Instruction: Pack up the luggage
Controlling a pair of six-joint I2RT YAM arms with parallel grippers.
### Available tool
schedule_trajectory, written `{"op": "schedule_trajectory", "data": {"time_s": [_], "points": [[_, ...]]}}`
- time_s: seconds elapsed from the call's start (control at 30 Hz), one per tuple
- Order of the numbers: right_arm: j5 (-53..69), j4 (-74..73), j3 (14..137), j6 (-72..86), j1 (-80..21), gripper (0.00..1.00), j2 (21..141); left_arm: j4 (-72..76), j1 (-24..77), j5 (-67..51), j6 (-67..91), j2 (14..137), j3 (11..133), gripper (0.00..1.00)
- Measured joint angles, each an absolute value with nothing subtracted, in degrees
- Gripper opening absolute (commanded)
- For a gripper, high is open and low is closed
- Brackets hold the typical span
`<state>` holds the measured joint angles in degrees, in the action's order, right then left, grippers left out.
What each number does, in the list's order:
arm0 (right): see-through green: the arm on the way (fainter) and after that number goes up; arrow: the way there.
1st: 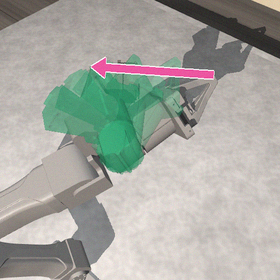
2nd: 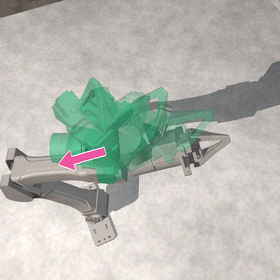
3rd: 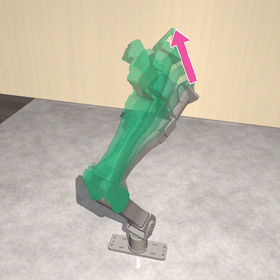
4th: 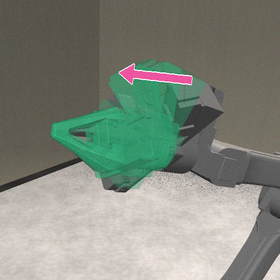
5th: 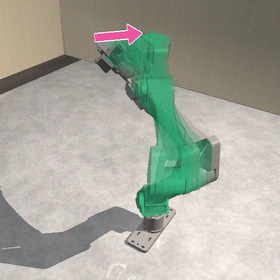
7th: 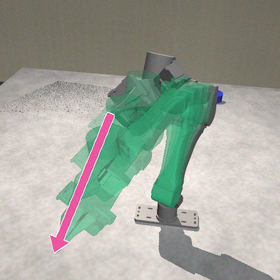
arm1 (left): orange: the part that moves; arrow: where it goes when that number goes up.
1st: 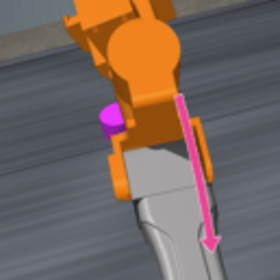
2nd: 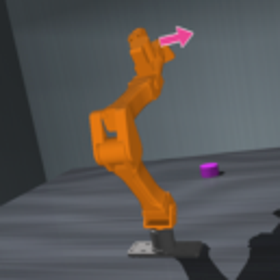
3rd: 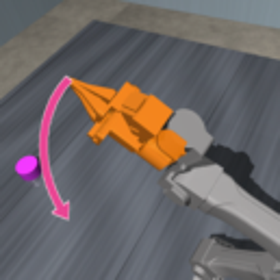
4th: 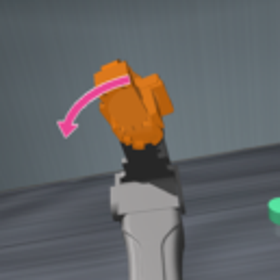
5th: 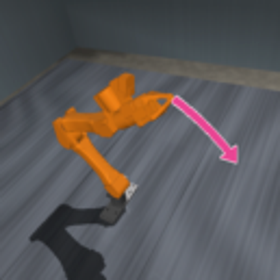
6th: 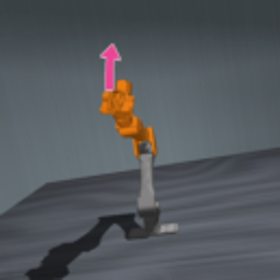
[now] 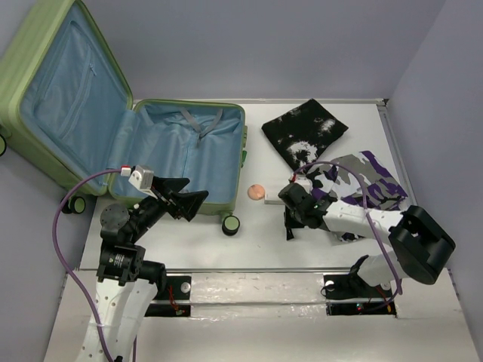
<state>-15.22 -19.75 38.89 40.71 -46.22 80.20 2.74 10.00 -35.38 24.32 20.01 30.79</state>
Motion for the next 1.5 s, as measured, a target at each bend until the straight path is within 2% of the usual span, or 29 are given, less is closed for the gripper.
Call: {"op": "schedule_trajectory", "data": {"time_s": [0.27, 0.37, 0.47, 0.5, 0.53, 0.63, 0.73, 0.9, 0.97, 1.2, 1.27, 1.37, 1.5], "points": [[-12.3, -22.5, 44.9, 36.9, -47.5, 0.08, 78.1, 2.1, 10.0, -33.1, 24.3, 19.9, 30.8, 0.99], [-9.1, -20.4, 52.6, 35.1, -48.0, 0.07, 78.5, 1.6, 10.0, -31.7, 24.3, 19.6, 30.8, 0.99], [-3.8, -16.4, 66.3, 34.0, -48.2, 0.08, 84.5, 0.9, 10.0, -30.0, 24.3, 18.9, 30.8, 0.99], [-2.5, -15.1, 70.6, 34.0, -48.4, 0.17, 87.1, 0.6, 10.0, -29.2, 24.3, 18.7, 30.8, 0.99], [-0.8, -13.3, 77.2, 34.1, -48.8, 0.42, 91.7, 0.4, 10.0, -28.6, 24.3, 18.6, 30.8, 0.99], [3.4, -9.9, 92.2, 34.9, -49.3, 0.7, 102.9, -0.4, 10.0, -26.9, 24.3, 18.5, 30.8, 0.99], [5.8, -8.8, 101.4, 34.9, -49.6, 0.74, 111.2, -2.1, 10.0, -25.8, 24.3, 18.5, 31.2, 0.99], [4.5, -11.2, 91.8, 34.0, -49.8, 0.72, 108.3, -3.5, 10.0, -25.8, 24.1, 19.0, 32.6, 0.99], [3.1, -12.1, 86.6, 33.6, -49.5, 0.67, 104.4, -2.8, 10.0, -26.3, 24.5, 20.0, 32.9, 0.99], [-3.8, -11.1, 64.6, 32.6, -44.2, 0.6, 80.6, 3.2, 12.5, -28.9, 29.1, 27.7, 33.0, 0.98], [-6.3, -11.4, 56.7, 33.0, -40.5, 0.56, 71.5, 6.8, 17.1, -27.7, 30.7, 30.7, 33.0, 0.98], [-8.5, -12.1, 48.4, 33.7, -35.3, 0.55, 61.4, 10.2, 26.6, -22.9, 31.2, 35.6, 33.3, 0.98], [-11.3, -16.3, 45.3, 34.2, -31.4, 0.54, 55.6, 11.9, 44.6, -11.6, 28.3, 48.1, 38.0, 0.98]]}}
